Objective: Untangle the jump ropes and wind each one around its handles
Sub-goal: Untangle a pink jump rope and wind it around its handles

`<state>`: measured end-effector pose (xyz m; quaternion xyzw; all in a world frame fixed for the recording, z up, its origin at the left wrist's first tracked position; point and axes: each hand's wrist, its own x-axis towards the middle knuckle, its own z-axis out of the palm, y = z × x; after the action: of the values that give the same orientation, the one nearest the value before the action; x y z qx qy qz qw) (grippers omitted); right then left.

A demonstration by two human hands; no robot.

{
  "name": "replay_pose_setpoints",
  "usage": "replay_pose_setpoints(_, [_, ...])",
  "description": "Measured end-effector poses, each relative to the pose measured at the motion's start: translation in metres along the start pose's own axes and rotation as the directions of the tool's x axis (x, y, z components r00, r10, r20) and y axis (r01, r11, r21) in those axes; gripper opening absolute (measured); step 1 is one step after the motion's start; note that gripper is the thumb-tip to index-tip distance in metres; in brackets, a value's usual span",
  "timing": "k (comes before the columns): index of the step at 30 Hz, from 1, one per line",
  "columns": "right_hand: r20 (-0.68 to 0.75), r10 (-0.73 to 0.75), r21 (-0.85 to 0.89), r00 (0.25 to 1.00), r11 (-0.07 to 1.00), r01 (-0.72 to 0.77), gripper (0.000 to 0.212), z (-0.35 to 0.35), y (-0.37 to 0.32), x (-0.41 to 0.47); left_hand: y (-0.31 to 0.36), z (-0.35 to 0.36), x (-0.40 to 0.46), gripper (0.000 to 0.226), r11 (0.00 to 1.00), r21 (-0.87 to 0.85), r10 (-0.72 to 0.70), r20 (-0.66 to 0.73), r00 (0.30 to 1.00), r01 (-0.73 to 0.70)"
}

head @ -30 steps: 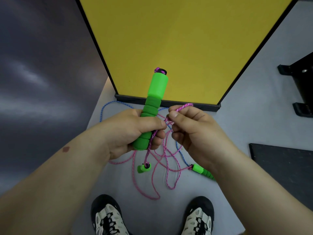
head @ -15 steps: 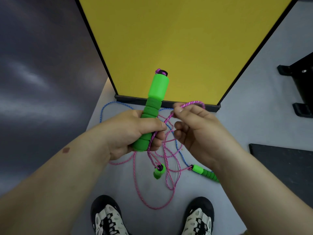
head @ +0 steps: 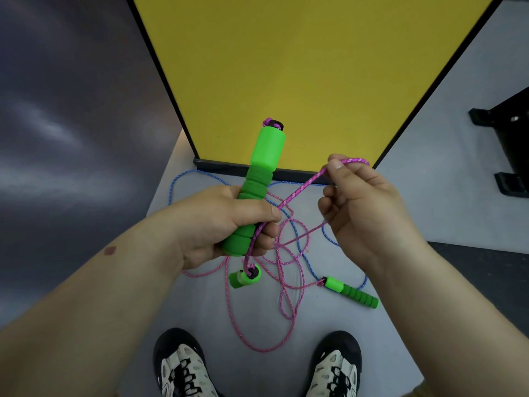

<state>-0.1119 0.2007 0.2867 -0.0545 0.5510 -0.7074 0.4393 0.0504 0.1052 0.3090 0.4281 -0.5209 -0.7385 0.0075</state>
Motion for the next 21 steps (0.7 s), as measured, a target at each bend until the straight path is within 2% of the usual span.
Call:
replay_pose_setpoints(4, [0.095, 0.094, -0.018, 0.991, 0.996, -0.093, 0.007, 0.001, 0.004, -0.003, 0.0, 0.0, 0.0, 0.009, 1.0, -0.011, -0.003, -0.004, 1.0, 0.003])
replay_pose_setpoints(8, [0.291, 0.213, -0.193, 0.933, 0.968, -0.16, 0.005, 0.008, 0.013, -0.015, 0.0, 0.001, 0.0, 0.007, 0.999, -0.032, 0.001, -0.016, 1.0, -0.001])
replay_pose_setpoints(10, [0.316, 0.208, -0.238, 0.926, 0.962, -0.135, 0.009, 0.009, 0.015, -0.017, 0.001, 0.002, 0.0, 0.007, 0.999, -0.033, 0.003, -0.016, 1.0, -0.004])
replay_pose_setpoints(16, [0.162, 0.038, -0.12, 0.986, 0.993, -0.019, 0.006, 0.005, 0.008, -0.008, 0.0, 0.002, 0.0, 0.007, 1.0, 0.008, 0.011, 0.006, 1.0, -0.011])
replay_pose_setpoints(21, [0.015, -0.019, 0.005, 1.0, 1.0, 0.019, 0.006, -0.002, -0.001, 0.001, -0.001, 0.001, -0.001, 0.008, 0.999, 0.037, 0.012, 0.018, 1.0, -0.013])
